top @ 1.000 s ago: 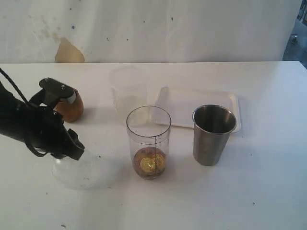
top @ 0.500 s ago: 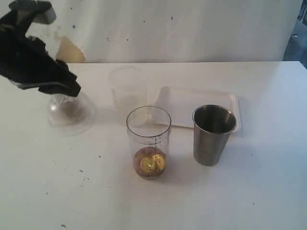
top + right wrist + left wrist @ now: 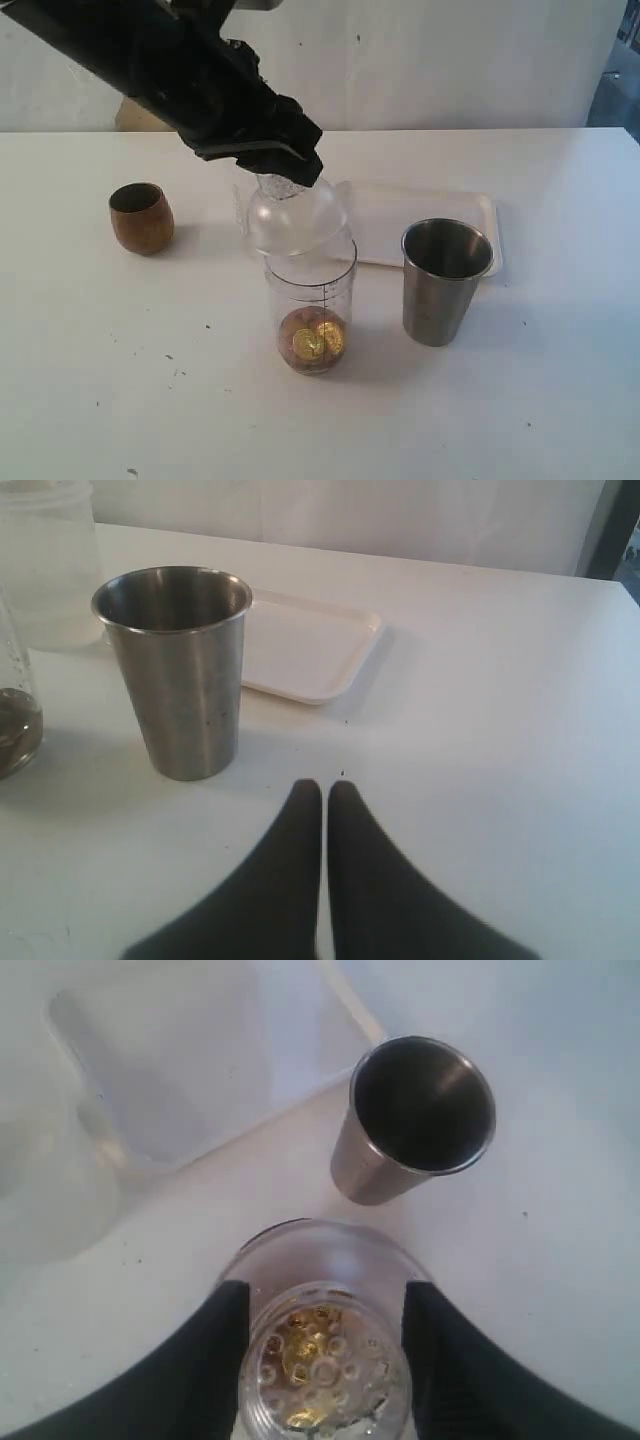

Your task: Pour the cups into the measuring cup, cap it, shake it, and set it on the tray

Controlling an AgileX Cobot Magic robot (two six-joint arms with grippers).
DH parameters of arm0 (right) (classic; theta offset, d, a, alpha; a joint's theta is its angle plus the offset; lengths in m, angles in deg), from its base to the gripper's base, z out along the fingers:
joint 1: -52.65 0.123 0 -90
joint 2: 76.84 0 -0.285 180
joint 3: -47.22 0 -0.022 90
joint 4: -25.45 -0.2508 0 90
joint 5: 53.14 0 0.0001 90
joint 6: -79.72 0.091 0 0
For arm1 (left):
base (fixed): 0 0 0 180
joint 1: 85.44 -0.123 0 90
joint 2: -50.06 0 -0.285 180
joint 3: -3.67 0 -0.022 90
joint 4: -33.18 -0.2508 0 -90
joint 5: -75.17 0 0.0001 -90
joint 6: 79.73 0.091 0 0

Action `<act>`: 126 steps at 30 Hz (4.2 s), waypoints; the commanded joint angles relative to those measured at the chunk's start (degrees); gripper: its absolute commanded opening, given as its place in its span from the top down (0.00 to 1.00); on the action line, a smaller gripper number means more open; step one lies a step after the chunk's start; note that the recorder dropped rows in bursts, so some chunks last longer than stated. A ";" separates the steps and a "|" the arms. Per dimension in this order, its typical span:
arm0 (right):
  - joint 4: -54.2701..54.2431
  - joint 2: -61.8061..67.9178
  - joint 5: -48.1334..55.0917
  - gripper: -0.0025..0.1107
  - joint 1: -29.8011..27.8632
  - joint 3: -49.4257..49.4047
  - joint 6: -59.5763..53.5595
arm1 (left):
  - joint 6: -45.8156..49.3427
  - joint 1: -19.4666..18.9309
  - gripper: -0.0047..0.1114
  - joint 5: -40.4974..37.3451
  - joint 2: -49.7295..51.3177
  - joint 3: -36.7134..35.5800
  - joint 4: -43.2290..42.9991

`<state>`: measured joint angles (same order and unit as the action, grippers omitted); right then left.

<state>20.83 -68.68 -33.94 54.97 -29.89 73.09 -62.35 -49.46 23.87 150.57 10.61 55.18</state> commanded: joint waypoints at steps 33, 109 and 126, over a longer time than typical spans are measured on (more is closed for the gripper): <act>-0.02 -0.37 0.05 0.96 -0.33 -0.10 -0.35 | 5.39 3.38 0.47 2.03 5.24 1.06 -2.20; -0.02 -0.37 0.05 0.96 -0.33 -0.10 -0.35 | 23.32 3.59 0.96 21.27 -1.41 -8.45 1.07; -0.02 -0.37 0.05 0.96 -0.33 -0.10 -0.35 | 22.54 8.03 0.96 34.87 -7.01 -18.91 -1.07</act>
<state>20.83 -68.68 -33.94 54.97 -29.89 73.09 -39.06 -41.82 52.94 143.89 -6.71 54.65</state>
